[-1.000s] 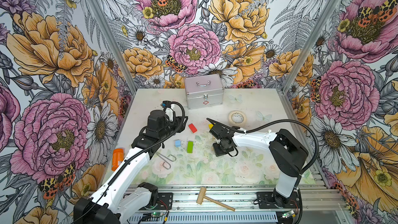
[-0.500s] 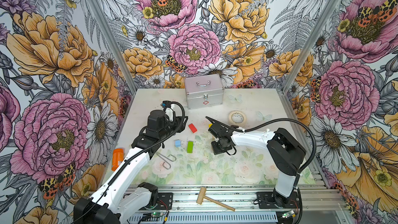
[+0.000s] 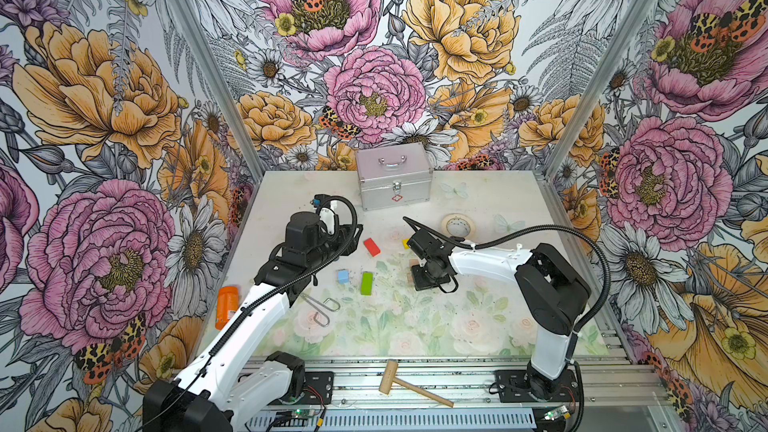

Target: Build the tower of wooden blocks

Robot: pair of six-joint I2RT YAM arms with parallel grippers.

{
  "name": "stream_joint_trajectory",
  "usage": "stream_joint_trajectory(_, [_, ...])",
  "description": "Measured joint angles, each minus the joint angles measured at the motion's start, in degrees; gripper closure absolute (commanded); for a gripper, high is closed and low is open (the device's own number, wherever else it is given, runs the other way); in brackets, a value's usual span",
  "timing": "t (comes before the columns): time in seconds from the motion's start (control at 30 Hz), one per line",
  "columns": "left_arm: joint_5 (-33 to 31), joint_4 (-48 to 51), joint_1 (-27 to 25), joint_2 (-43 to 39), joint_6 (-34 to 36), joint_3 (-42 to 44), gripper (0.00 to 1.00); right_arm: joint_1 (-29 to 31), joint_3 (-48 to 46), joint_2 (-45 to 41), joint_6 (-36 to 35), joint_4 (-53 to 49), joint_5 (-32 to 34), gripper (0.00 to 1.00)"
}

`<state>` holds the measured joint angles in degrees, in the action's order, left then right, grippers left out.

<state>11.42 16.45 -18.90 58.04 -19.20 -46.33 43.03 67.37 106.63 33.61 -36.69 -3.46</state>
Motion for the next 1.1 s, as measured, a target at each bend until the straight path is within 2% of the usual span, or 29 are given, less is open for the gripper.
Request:
stream_joint_trajectory(0.23, [0.02, 0.00, -0.87, 1.49, -0.02, 0.00, 0.43, -0.11, -0.42, -1.22, 0.00, -0.13, -0.24, 1.00])
stream_joint_trajectory(0.47, [0.20, 0.61, -3.28, 3.69, -0.02, -0.59, 0.43, -0.76, -1.57, -10.36, -0.04, -2.25, 0.85, 1.00])
stream_joint_trajectory(0.6, [0.79, 2.21, -6.19, 6.36, -0.09, -2.40, 0.43, -2.91, -2.51, -14.78, -0.22, -2.80, 1.33, 1.00])
stream_joint_trajectory(0.73, [2.19, 3.15, -10.08, 10.88, -0.46, -4.61, 0.43, -6.12, -3.85, -15.43, -0.66, -2.95, 1.62, 1.00])
stream_joint_trajectory(1.1, [4.90, 6.27, -16.50, 21.97, -3.23, -5.53, 0.44, -12.41, -8.81, -15.45, -1.40, -1.18, 1.68, 0.87])
